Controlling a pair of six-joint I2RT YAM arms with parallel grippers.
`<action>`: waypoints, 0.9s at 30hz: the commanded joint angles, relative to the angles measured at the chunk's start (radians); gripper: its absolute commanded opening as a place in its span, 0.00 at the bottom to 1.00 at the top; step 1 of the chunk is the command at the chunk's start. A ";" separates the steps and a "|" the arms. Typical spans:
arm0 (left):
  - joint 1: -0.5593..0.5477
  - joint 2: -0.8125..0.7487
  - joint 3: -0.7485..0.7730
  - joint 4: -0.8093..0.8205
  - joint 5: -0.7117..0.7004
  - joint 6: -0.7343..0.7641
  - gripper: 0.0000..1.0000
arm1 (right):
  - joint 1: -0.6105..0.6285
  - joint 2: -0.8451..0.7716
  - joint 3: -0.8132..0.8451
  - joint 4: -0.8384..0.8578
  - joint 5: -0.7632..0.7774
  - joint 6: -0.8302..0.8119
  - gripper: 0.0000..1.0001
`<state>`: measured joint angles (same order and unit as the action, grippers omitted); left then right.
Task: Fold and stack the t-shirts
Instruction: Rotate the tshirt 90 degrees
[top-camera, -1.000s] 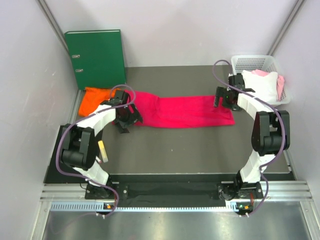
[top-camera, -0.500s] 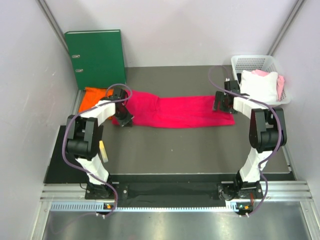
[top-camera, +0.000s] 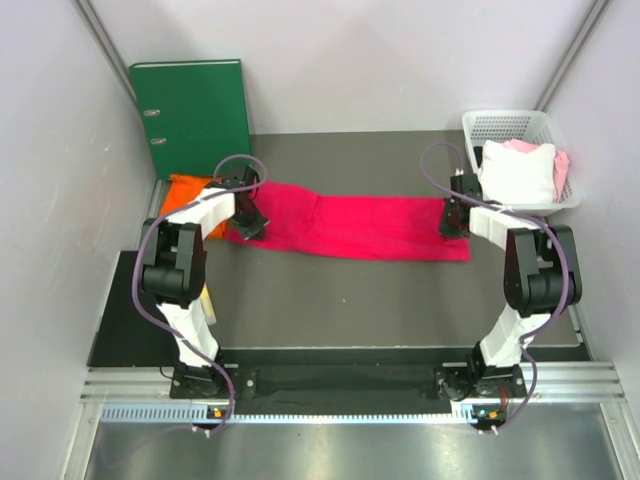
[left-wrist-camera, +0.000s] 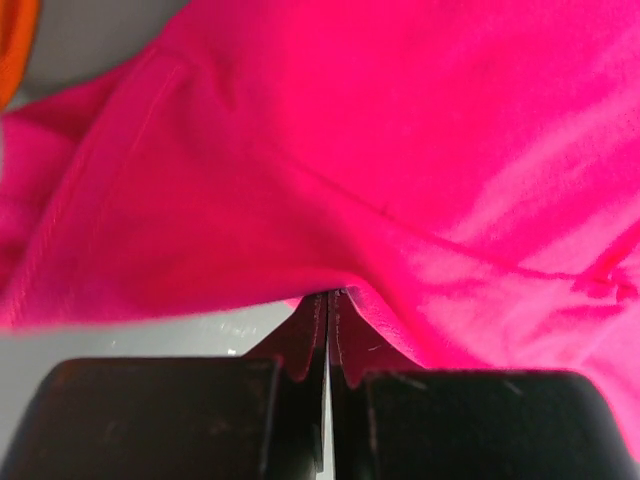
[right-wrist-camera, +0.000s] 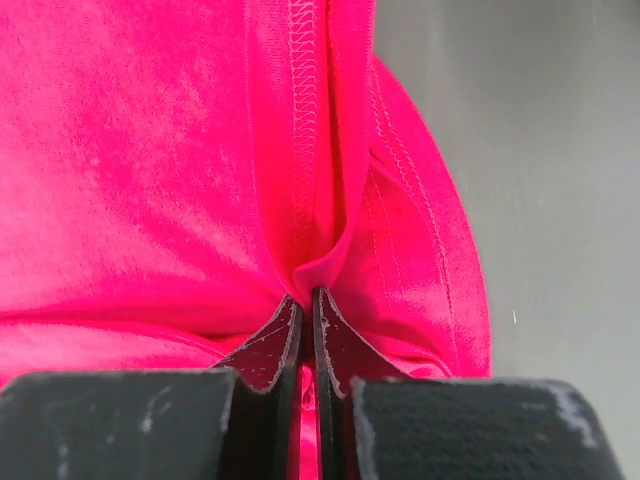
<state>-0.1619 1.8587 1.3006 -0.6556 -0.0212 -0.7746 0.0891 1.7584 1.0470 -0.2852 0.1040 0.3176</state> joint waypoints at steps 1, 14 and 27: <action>-0.001 0.040 0.086 -0.030 -0.025 0.032 0.00 | 0.011 -0.097 -0.054 -0.084 0.002 0.041 0.00; -0.008 0.213 0.302 -0.039 -0.020 0.092 0.00 | 0.012 -0.367 -0.176 -0.405 -0.098 0.103 0.00; -0.027 0.114 0.330 -0.067 0.016 0.127 0.00 | 0.014 -0.560 -0.158 -0.618 -0.161 0.031 0.96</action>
<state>-0.1856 2.1342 1.7149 -0.7246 -0.0326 -0.6670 0.0910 1.2617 0.8001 -0.8326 -0.0696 0.3935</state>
